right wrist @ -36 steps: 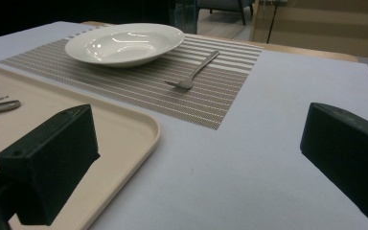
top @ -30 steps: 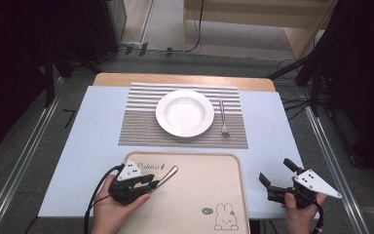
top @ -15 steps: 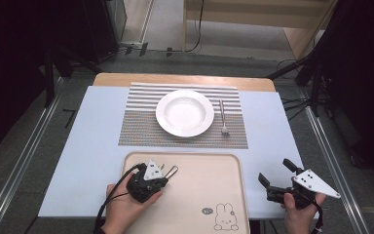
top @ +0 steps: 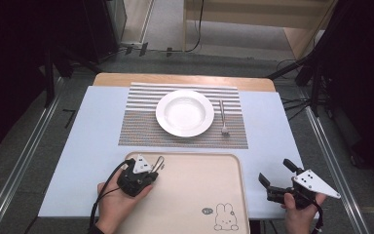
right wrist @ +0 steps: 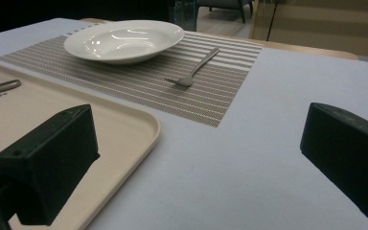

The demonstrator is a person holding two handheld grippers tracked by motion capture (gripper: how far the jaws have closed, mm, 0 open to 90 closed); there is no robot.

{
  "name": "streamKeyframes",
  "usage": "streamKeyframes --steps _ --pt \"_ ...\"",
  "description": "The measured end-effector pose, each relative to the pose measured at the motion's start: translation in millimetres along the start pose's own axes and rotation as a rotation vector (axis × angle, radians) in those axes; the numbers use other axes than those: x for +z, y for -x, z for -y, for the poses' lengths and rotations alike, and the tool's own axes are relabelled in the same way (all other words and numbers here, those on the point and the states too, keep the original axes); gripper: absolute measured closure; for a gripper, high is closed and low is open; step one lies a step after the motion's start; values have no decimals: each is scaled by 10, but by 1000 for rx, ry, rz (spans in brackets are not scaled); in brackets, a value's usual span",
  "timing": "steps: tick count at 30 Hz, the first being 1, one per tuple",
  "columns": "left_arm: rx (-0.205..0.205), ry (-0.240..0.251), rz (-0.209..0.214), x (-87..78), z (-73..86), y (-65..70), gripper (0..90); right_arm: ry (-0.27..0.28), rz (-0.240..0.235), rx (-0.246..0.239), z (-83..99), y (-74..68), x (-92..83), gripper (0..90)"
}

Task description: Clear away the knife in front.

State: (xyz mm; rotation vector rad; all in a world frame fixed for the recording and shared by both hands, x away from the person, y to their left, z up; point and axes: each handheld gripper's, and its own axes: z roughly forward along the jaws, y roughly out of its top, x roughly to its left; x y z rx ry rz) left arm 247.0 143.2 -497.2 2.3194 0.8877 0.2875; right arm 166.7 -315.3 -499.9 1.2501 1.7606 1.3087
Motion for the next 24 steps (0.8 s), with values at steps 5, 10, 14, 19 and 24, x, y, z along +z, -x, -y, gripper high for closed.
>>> streamKeyframes --steps 5,10,14,19,24 --pt "-25 4 -9 -48 54 -87 900 -1 -1 -1 3 6 5 0" --pt "-44 3 -21 -102 111 -155 900 -1 -2 -1 4 6 7 0" --pt "-67 4 -25 -152 166 -211 900 -1 -2 3 9 13 9 0" --pt "-82 7 -35 -209 230 -261 900 -2 -2 2 11 13 11 0" --pt "-101 11 -39 -257 288 -309 900 -7 -2 5 11 8 18 0"
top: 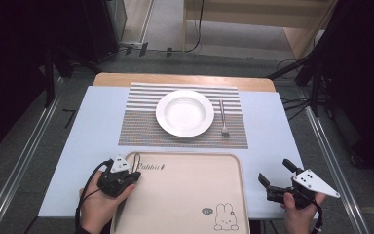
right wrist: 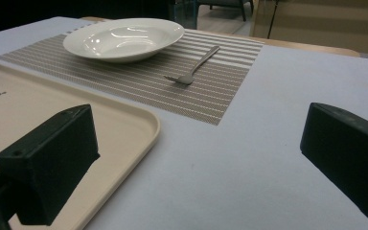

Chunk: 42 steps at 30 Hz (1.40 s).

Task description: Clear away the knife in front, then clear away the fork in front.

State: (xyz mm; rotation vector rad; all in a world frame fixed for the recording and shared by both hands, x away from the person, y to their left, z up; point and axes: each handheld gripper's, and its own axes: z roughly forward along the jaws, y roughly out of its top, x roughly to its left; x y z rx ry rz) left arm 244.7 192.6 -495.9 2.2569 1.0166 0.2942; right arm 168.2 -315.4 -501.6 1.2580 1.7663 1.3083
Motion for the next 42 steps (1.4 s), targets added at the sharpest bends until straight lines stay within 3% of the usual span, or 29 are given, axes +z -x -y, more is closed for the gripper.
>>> streamKeyframes --steps 7,9,12,13,15,17,18,19,21,22,23,24,25,27,28,31,37,40,42 --pt "-22 26 27 -35 66 -57 900 0 1 0 -1 4 6 0" --pt "-44 72 66 -72 85 -72 900 2 0 -1 -6 5 13 0" --pt "-40 154 48 -186 98 -96 894 -2 -2 -6 -8 -3 26 0" --pt "-45 216 45 -268 106 -139 810 -2 -4 -6 -8 -8 35 0" --pt "-52 235 49 -302 109 -160 757 -3 -5 -5 -9 -9 38 0" --pt "-30 266 14 -360 125 -203 728 -3 -5 -5 -8 -9 39 0" --pt "-32 282 15 -378 134 -218 721 -3 -4 -5 -7 -8 39 0" --pt "-43 297 30 -396 141 -242 713 -3 -4 -4 -7 -7 39 0" --pt "-55 302 108 -423 140 -287 711 -2 -3 -5 -7 -6 36 0" --pt "-50 307 110 -433 138 -288 672 -3 -2 -5 -7 -6 37 0" --pt "-37 316 94 -442 141 -287 548 -5 -1 -9 -7 -6 41 0" --pt "-41 323 92 -444 143 -291 548 -5 -1 -9 -7 -6 41 0" --pt "-58 331 88 -449 144 -299 492 -6 -2 -10 -7 -7 43 0" --pt "-104 349 122 -461 147 -342 365 -8 -1 -11 -7 -9 47 0" --pt "-123 370 165 -482 153 -372 325 -9 -1 -12 -7 -12 49 0" --pt "-118 432 196 -556 171 -406 96 -12 0 -15 -7 -12 63 0" --pt "-117 498 116 -648 249 -494 87 -21 -4 -20 -7 -21 84 0" --pt "-90 527 56 -675 283 -530 87 -25 -13 -16 -12 -23 93 0" --pt "-73 541 46 -688 297 -550 87 -28 -11 -10 -15 -27 95 0"
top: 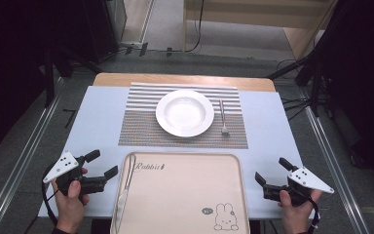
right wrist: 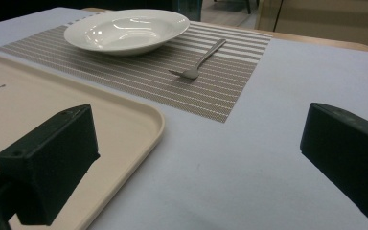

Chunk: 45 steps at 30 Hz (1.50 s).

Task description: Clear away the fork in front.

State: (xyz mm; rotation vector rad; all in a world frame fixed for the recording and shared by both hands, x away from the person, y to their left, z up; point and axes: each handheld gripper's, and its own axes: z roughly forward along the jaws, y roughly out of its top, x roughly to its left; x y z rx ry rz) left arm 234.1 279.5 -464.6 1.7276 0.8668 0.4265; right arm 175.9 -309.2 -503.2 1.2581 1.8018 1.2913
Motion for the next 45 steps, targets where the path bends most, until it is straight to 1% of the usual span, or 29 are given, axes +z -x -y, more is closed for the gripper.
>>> streamKeyframes --steps 2,3,4,5,6,7,10,11,13,15,18,19,20,23,26,27,28,30,31,32,33,36,38,41,45 --pt "12 4 -7 -5 2 -12 87 1 7 2 -10 -3 -5 0" --pt "22 3 5 -4 3 -25 87 4 11 0 -17 -4 -5 0" --pt "29 1 5 -4 4 -28 38 5 17 4 -33 -7 -9 0" --pt "38 -1 14 -3 7 -30 38 5 17 4 -33 -7 -9 0" --pt "43 0 22 -4 9 -30 0 3 19 6 -42 -8 -9 0" --pt "48 -2 28 -6 10 -34 0 2 18 0 -54 -8 -6 0" --pt "51 -3 20 -12 16 -55 0 -2 15 2 -99 -22 -3 0" --pt "43 -5 16 -15 20 -70 0 -5 13 2 -110 -21 -1 0" --pt "41 -2 13 -21 33 -100 0 -7 12 0 -138 -28 3 0" --pt "42 -6 6 -34 54 -140 0 -10 20 0 -170 -27 -1 0" --pt "39 13 -3 -63 80 -208 0 -7 20 28 -196 -7 10 0" --pt "32 22 -5 -73 82 -233 0 -12 20 34 -200 -4 14 0" --pt "26 28 -11 -83 82 -256 0 -15 23 38 -206 -5 24 0" --pt "26 38 -20 -92 94 -303 0 -26 31 36 -232 -16 44 0" --pt "40 29 -37 -77 128 -324 0 -28 40 26 -271 -29 53 0" --pt "41 28 -42 -70 142 -330 0 -34 44 16 -296 -40 57 0" --pt "41 28 -43 -66 157 -338 0 -36 57 5 -314 -51 64 0" --pt "26 47 -43 -56 192 -358 0 -50 77 -26 -351 -81 78 0" --pt "28 48 -54 -42 205 -363 0 -50 78 -31 -369 -90 87 0" --pt "32 41 -69 -29 207 -361 0 -52 70 -28 -387 -94 97 0" --pt "34 44 -74 -25 206 -357 0 -52 64 -24 -406 -89 111 0" --pt "42 56 -78 -35 225 -339 0 -46 44 11 -453 -63 146 0" --pt "34 59 -75 -35 239 -337 0 -46 42 31 -481 -45 167 0" --pt "29 67 -77 -37 248 -336 0 -54 48 31 -532 -30 192 0" --pt "26 60 -77 -30 252 -338 0 -64 58 19 -623 -20 211 0"
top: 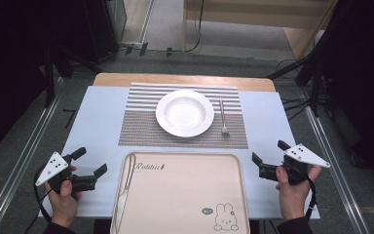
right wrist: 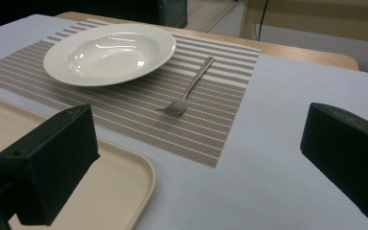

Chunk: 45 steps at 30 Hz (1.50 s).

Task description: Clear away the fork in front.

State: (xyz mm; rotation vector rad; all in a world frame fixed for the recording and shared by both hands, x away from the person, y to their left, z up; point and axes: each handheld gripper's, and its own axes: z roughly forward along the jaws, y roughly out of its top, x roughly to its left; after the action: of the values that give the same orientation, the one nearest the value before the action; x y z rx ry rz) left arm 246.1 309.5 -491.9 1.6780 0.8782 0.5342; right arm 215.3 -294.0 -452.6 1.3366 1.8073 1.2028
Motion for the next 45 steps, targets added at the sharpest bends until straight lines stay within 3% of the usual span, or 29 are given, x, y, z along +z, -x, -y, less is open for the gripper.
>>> streamKeyframes --steps 8,19,34,45 --pt "-10 -5 -1 6 6 -9 0 -13 12 19 -154 50 90 0" --pt "-15 -2 5 -4 10 -11 0 -39 13 -17 -374 27 266 0" --pt "-5 -6 5 3 11 -3 0 -81 32 20 -564 69 586 0" --pt "-5 -6 4 7 12 -2 0 -171 46 43 -711 167 908 0"
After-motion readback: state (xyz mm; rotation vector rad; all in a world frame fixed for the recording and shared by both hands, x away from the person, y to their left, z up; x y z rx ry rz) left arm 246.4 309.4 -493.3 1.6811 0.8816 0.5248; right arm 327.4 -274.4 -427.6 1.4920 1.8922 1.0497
